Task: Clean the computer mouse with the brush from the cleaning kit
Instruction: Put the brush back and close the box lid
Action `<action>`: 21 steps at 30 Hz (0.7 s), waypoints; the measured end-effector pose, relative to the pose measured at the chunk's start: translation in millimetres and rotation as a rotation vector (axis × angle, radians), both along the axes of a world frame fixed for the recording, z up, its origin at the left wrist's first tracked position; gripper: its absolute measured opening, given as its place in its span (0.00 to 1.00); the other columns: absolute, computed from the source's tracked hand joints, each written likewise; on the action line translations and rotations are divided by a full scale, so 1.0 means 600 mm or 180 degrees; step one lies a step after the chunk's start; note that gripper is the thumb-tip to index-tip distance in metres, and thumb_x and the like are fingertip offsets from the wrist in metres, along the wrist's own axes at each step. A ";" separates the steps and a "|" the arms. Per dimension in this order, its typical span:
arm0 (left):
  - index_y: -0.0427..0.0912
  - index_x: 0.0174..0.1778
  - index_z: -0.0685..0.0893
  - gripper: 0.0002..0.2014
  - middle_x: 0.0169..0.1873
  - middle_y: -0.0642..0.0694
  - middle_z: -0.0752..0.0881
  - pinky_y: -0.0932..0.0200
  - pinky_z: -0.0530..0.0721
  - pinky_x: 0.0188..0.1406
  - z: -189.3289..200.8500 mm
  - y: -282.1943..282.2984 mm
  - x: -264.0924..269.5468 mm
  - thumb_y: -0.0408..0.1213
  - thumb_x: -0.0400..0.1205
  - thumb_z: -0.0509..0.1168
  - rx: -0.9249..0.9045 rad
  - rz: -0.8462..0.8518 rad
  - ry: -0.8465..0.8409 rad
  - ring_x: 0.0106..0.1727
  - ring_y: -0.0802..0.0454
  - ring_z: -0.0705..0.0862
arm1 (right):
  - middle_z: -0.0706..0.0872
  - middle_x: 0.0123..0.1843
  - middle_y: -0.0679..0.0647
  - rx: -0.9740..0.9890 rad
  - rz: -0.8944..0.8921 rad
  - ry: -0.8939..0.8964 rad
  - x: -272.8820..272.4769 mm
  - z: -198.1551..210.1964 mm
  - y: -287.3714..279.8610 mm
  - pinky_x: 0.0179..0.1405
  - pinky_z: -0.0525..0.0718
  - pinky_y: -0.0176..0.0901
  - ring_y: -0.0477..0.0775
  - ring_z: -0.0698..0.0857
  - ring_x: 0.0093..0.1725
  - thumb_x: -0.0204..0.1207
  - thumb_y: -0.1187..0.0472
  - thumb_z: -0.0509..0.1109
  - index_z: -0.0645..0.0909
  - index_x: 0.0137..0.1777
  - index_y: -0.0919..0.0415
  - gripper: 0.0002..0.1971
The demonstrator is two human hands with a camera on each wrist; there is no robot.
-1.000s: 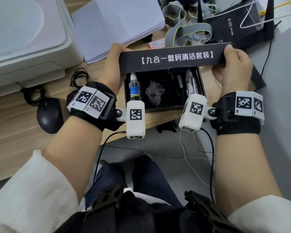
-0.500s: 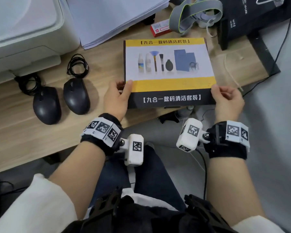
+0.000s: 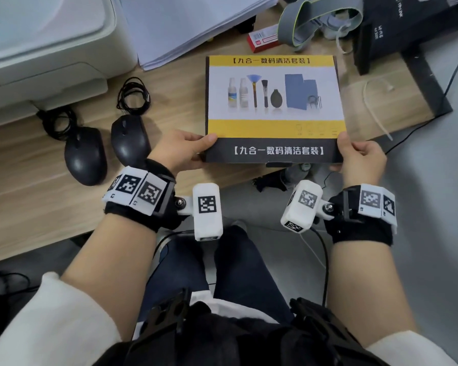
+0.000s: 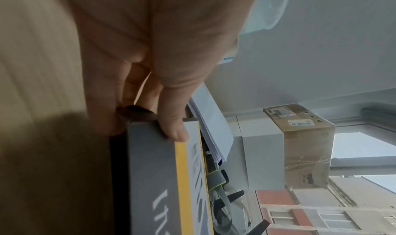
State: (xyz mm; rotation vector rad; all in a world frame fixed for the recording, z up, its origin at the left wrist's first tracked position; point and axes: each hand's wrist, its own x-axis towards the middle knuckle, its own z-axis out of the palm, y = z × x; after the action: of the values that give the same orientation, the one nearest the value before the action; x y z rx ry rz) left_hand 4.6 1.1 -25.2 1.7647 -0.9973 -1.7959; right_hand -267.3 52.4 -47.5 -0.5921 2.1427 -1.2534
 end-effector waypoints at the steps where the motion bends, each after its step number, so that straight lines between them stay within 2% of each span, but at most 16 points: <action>1: 0.32 0.46 0.84 0.09 0.38 0.44 0.87 0.67 0.89 0.37 0.001 0.000 0.003 0.37 0.78 0.67 0.0036 -0.0070 -0.0015 0.35 0.55 0.87 | 0.79 0.34 0.46 0.0016 0.0006 0.0018 0.000 -0.002 0.001 0.21 0.81 0.32 0.50 0.82 0.28 0.73 0.50 0.71 0.71 0.31 0.51 0.14; 3: 0.34 0.39 0.83 0.06 0.29 0.46 0.89 0.69 0.88 0.35 0.004 -0.001 0.004 0.34 0.78 0.67 0.0132 -0.0248 -0.0063 0.28 0.59 0.88 | 0.79 0.33 0.46 0.0030 0.0009 -0.0014 0.002 -0.006 0.003 0.18 0.78 0.30 0.45 0.82 0.23 0.74 0.50 0.70 0.70 0.31 0.51 0.15; 4: 0.33 0.38 0.83 0.07 0.26 0.46 0.89 0.67 0.89 0.37 0.006 -0.001 0.003 0.33 0.79 0.66 0.0158 -0.0323 -0.0126 0.27 0.58 0.88 | 0.80 0.34 0.47 0.0070 0.0020 -0.0034 0.002 -0.009 0.005 0.17 0.77 0.29 0.43 0.82 0.19 0.74 0.49 0.69 0.70 0.31 0.52 0.15; 5: 0.30 0.39 0.83 0.09 0.27 0.42 0.89 0.62 0.89 0.44 0.006 -0.002 0.002 0.33 0.79 0.66 0.0145 -0.0388 -0.0227 0.31 0.54 0.88 | 0.80 0.34 0.47 0.0134 0.0041 -0.0053 0.004 -0.010 0.006 0.17 0.76 0.30 0.40 0.82 0.17 0.75 0.48 0.68 0.70 0.31 0.52 0.15; 7: 0.22 0.47 0.83 0.14 0.39 0.35 0.85 0.46 0.83 0.62 0.006 -0.004 -0.001 0.34 0.79 0.66 0.0058 -0.0518 -0.0483 0.44 0.47 0.83 | 0.81 0.34 0.48 0.0229 0.0067 -0.0082 0.007 -0.011 0.009 0.20 0.77 0.30 0.38 0.81 0.16 0.75 0.46 0.67 0.70 0.32 0.52 0.16; 9: 0.24 0.53 0.82 0.14 0.43 0.35 0.80 0.38 0.76 0.68 0.008 0.000 -0.006 0.33 0.79 0.65 0.0062 -0.0555 -0.0539 0.48 0.46 0.78 | 0.81 0.37 0.51 0.0219 0.0045 -0.0090 0.006 -0.013 0.010 0.20 0.77 0.26 0.41 0.84 0.21 0.75 0.47 0.67 0.73 0.35 0.57 0.15; 11: 0.32 0.52 0.81 0.09 0.44 0.37 0.77 0.38 0.76 0.67 0.005 0.001 -0.011 0.33 0.80 0.65 0.0093 -0.0591 -0.0530 0.48 0.47 0.76 | 0.82 0.42 0.56 0.0226 0.0030 -0.0079 0.005 -0.014 0.009 0.23 0.79 0.24 0.51 0.86 0.35 0.75 0.48 0.68 0.75 0.40 0.60 0.15; 12: 0.33 0.52 0.80 0.07 0.45 0.37 0.77 0.42 0.80 0.63 0.003 -0.001 -0.012 0.32 0.80 0.64 0.0092 -0.0584 -0.0525 0.47 0.47 0.78 | 0.82 0.44 0.57 0.0225 0.0011 -0.0090 0.004 -0.017 0.008 0.28 0.83 0.26 0.54 0.85 0.40 0.74 0.48 0.69 0.76 0.39 0.59 0.14; 13: 0.33 0.51 0.79 0.07 0.45 0.36 0.78 0.51 0.86 0.54 0.000 -0.001 -0.012 0.32 0.81 0.64 0.0086 -0.0558 -0.0549 0.44 0.46 0.80 | 0.83 0.45 0.58 0.0207 -0.0012 -0.0127 0.004 -0.017 0.007 0.35 0.86 0.33 0.55 0.85 0.43 0.74 0.49 0.70 0.76 0.38 0.58 0.13; 14: 0.31 0.50 0.80 0.07 0.45 0.36 0.79 0.60 0.88 0.43 -0.003 -0.002 -0.013 0.31 0.81 0.63 0.0080 -0.0531 -0.0580 0.41 0.46 0.81 | 0.84 0.46 0.59 0.0195 -0.0027 -0.0165 0.003 -0.019 0.006 0.41 0.88 0.40 0.56 0.85 0.45 0.73 0.50 0.71 0.77 0.39 0.58 0.12; 15: 0.28 0.50 0.81 0.09 0.45 0.36 0.81 0.65 0.87 0.37 -0.004 -0.002 -0.014 0.32 0.81 0.64 0.0050 -0.0524 -0.0659 0.41 0.46 0.83 | 0.85 0.47 0.60 0.0201 -0.0037 -0.0181 0.003 -0.019 0.006 0.44 0.88 0.44 0.57 0.86 0.45 0.73 0.50 0.72 0.80 0.43 0.60 0.12; 16: 0.25 0.52 0.82 0.12 0.45 0.37 0.82 0.65 0.87 0.39 -0.006 -0.002 -0.013 0.33 0.80 0.65 -0.0008 -0.0519 -0.0775 0.42 0.46 0.83 | 0.86 0.48 0.61 0.0218 -0.0039 -0.0190 0.004 -0.019 0.006 0.44 0.87 0.44 0.57 0.86 0.45 0.72 0.51 0.72 0.81 0.48 0.63 0.15; 18: 0.28 0.53 0.84 0.13 0.42 0.40 0.85 0.57 0.86 0.49 -0.008 -0.001 -0.011 0.35 0.78 0.67 -0.0131 -0.0501 -0.0954 0.45 0.46 0.84 | 0.85 0.47 0.60 0.0204 -0.0038 -0.0221 0.004 -0.018 0.007 0.44 0.85 0.42 0.55 0.84 0.44 0.72 0.52 0.72 0.81 0.54 0.67 0.19; 19: 0.31 0.54 0.84 0.13 0.41 0.41 0.85 0.55 0.85 0.50 -0.008 0.000 -0.011 0.35 0.77 0.69 -0.0151 -0.0446 -0.0984 0.45 0.46 0.83 | 0.85 0.47 0.59 0.0185 -0.0040 -0.0232 0.004 -0.019 0.006 0.43 0.85 0.40 0.55 0.84 0.44 0.72 0.52 0.73 0.81 0.55 0.68 0.19; 21: 0.35 0.52 0.81 0.13 0.43 0.42 0.83 0.58 0.86 0.43 -0.014 0.001 -0.008 0.36 0.75 0.72 -0.0158 -0.0292 -0.1018 0.45 0.47 0.83 | 0.85 0.48 0.60 0.0189 -0.0051 -0.0241 0.003 -0.019 0.005 0.42 0.84 0.38 0.55 0.84 0.44 0.72 0.52 0.73 0.82 0.55 0.68 0.19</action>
State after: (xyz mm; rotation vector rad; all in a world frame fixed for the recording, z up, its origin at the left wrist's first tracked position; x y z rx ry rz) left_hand -0.1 1.6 -33.5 2.0465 -1.2527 -1.5539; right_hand -265.5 55.5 -59.1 -0.4956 2.1181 -1.1971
